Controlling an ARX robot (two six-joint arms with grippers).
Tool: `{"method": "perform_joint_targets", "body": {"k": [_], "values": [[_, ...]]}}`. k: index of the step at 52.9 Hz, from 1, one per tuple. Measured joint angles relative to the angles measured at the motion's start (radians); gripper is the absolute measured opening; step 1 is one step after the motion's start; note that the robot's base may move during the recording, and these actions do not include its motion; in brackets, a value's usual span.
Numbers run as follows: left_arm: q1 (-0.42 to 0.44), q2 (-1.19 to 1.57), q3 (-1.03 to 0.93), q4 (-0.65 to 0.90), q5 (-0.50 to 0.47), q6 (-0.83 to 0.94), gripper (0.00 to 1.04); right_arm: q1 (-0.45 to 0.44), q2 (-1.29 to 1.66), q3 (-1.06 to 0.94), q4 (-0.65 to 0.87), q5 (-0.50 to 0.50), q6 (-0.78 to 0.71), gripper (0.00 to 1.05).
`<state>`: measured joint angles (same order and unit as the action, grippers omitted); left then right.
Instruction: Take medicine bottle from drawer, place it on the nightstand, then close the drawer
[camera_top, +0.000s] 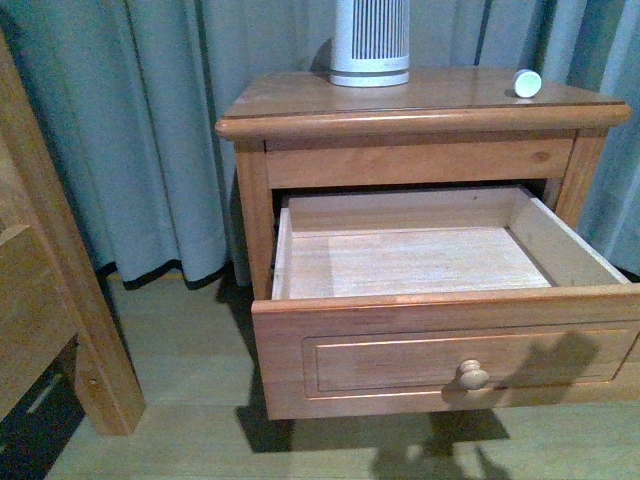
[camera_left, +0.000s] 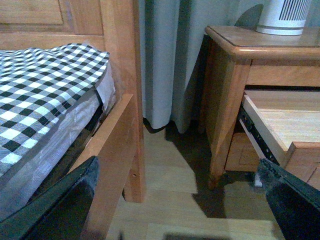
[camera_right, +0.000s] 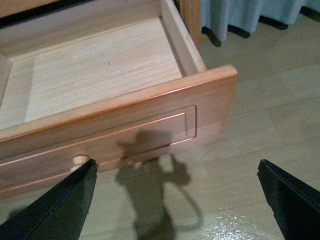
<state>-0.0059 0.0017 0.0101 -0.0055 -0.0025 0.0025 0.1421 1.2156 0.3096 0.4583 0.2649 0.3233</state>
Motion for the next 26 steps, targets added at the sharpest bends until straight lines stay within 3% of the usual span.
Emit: {"method": "perform_joint_targets", "body": {"k": [12,26], "values": [[0.000,0.000,0.000,0.000,0.000,0.000,0.98,0.020,0.352,0.040,0.298,-0.019,-0.002,0.98],[0.000,0.000,0.000,0.000,0.000,0.000,0.98,0.040,0.629,0.211,0.401,-0.037,-0.025,0.98]]}}
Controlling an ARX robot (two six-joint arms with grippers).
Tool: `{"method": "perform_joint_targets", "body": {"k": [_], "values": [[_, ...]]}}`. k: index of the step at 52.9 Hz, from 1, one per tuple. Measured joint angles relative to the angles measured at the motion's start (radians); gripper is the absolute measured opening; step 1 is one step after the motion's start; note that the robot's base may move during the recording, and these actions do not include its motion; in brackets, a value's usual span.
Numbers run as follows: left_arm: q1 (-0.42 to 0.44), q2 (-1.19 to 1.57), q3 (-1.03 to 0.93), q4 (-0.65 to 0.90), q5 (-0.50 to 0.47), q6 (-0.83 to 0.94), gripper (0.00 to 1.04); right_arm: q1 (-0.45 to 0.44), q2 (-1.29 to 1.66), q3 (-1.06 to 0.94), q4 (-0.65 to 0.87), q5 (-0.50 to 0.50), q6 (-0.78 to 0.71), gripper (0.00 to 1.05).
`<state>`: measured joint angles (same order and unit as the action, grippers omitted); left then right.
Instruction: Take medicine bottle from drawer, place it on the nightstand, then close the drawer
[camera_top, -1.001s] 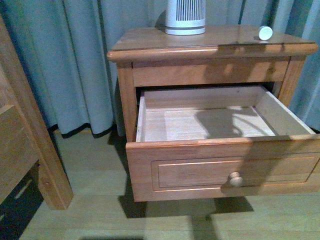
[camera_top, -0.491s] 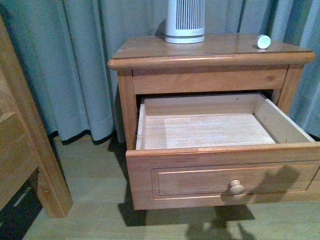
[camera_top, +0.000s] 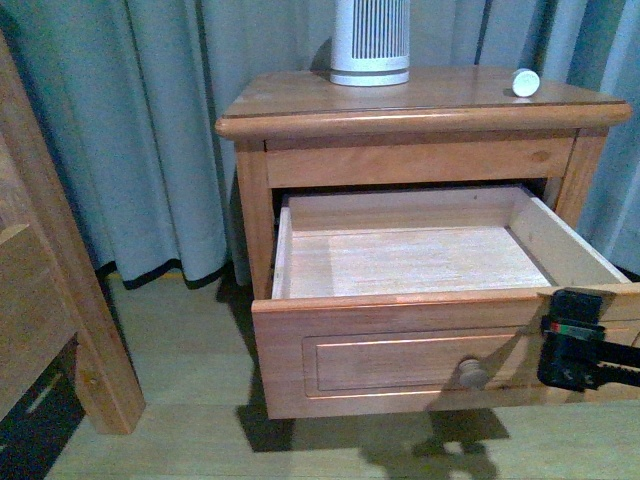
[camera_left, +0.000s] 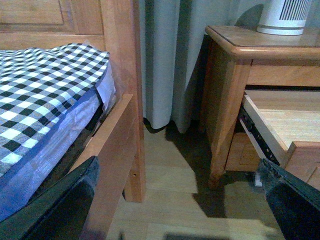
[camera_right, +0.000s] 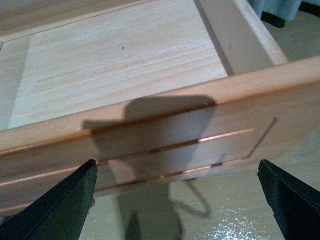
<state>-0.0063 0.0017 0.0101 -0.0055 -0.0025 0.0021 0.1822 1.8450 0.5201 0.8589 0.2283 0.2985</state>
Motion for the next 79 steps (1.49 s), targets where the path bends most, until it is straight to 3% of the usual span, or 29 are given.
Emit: {"method": "perform_joint_targets", "body": {"k": [13,30,45,66,79], "values": [[0.000,0.000,0.000,0.000,0.000,0.000,0.98,-0.017,0.220,0.288,-0.018,-0.005,-0.076,0.98],[0.000,0.000,0.000,0.000,0.000,0.000,0.98,-0.064,0.455,0.761,-0.220,-0.015,-0.109,0.98],[0.000,0.000,0.000,0.000,0.000,0.000,0.98,-0.082,0.592,1.028,-0.332,0.005,-0.149,0.98],[0.000,0.000,0.000,0.000,0.000,0.000,0.98,-0.100,0.560,0.965,-0.293,-0.012,-0.144,0.98],[0.000,0.000,0.000,0.000,0.000,0.000,0.98,-0.110,0.097,0.501,-0.224,-0.017,-0.099,0.98]]}}
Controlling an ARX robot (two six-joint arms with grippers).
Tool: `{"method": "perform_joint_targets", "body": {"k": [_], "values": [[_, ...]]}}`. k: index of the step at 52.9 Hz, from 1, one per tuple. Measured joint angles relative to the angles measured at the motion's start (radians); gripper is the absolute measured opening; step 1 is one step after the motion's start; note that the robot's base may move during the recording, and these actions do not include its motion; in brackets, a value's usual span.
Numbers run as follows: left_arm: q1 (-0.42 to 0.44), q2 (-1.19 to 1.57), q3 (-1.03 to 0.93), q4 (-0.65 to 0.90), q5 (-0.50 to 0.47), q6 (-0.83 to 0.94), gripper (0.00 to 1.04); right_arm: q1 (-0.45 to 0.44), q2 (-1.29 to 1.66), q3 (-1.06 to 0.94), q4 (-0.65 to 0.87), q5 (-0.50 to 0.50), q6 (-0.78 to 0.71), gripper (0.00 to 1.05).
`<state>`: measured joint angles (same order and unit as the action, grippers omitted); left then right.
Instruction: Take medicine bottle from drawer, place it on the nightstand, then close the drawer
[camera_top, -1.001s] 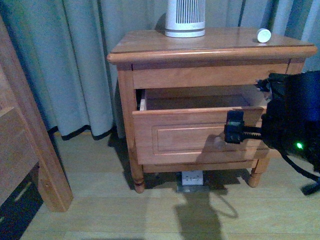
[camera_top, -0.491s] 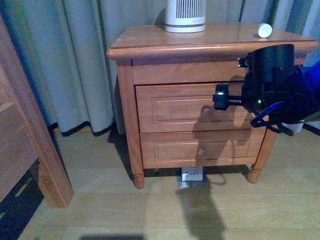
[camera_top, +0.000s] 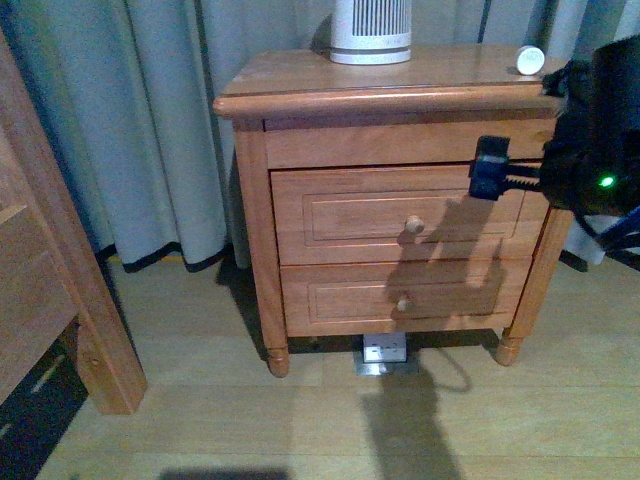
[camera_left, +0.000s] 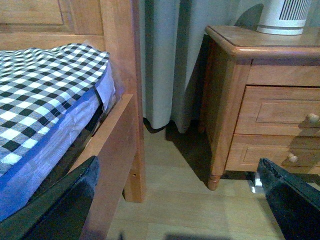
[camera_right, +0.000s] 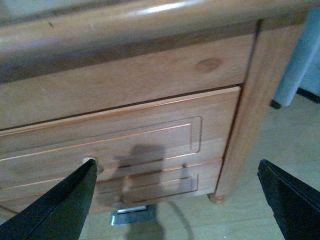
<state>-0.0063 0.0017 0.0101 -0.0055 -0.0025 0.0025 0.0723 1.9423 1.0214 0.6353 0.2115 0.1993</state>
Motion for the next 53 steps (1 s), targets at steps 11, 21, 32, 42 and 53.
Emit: {"method": "perform_joint_targets", "body": {"k": [11,21,32,42,53], "values": [[0.000,0.000,0.000,0.000,0.000,0.000,0.98,-0.064,-0.430,-0.347,-0.006,0.065,-0.041,0.98],[0.000,0.000,0.000,0.000,0.000,0.000,0.98,-0.121,-0.989,-0.669,-0.148,0.076,-0.095,0.98],[0.000,0.000,0.000,0.000,0.000,0.000,0.98,-0.081,-1.382,-0.826,-0.347,0.093,-0.116,0.98],[0.000,0.000,0.000,0.000,0.001,0.000,0.98,-0.049,-1.540,-0.888,-0.451,0.113,-0.126,0.98],[0.000,0.000,0.000,0.000,0.000,0.000,0.98,-0.068,-1.609,-0.941,-0.385,-0.211,-0.179,0.67]]}}
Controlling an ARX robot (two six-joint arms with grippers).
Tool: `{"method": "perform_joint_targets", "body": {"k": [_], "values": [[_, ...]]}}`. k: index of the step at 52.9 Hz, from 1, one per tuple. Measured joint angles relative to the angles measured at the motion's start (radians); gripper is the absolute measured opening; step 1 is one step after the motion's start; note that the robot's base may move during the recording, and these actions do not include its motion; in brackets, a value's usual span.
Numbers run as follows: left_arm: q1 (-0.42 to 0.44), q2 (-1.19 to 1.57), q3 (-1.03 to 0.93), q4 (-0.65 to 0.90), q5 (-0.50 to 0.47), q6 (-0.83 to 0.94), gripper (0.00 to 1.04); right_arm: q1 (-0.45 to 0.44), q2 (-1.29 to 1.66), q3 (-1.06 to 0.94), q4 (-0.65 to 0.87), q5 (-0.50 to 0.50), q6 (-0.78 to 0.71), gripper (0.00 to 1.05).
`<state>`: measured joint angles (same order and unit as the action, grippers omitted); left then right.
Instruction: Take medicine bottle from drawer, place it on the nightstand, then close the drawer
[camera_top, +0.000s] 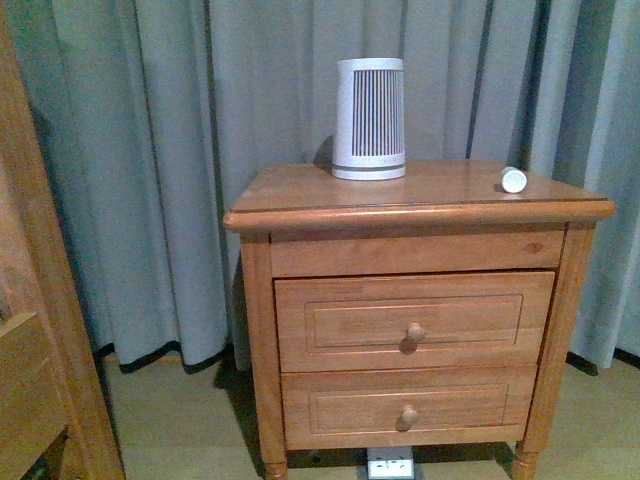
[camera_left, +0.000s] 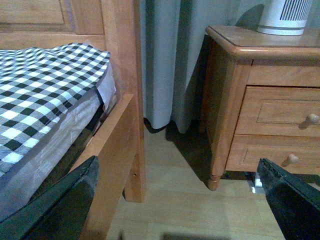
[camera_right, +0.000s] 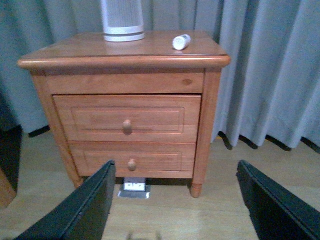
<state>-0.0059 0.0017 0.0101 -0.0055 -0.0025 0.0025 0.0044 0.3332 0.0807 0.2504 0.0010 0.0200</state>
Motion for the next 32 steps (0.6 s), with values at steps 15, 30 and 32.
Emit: {"method": "perform_joint_targets", "body": {"k": [15,30,32], "values": [[0.000,0.000,0.000,0.000,0.000,0.000,0.98,-0.002,-0.082,-0.035,-0.046,0.000,-0.012,0.17],[0.000,0.000,0.000,0.000,0.001,0.000,0.98,-0.002,-0.185,-0.067,-0.105,-0.001,-0.017,0.03],[0.000,0.000,0.000,0.000,0.001,0.000,0.98,-0.002,-0.242,-0.067,-0.189,-0.001,-0.017,0.03]]}}
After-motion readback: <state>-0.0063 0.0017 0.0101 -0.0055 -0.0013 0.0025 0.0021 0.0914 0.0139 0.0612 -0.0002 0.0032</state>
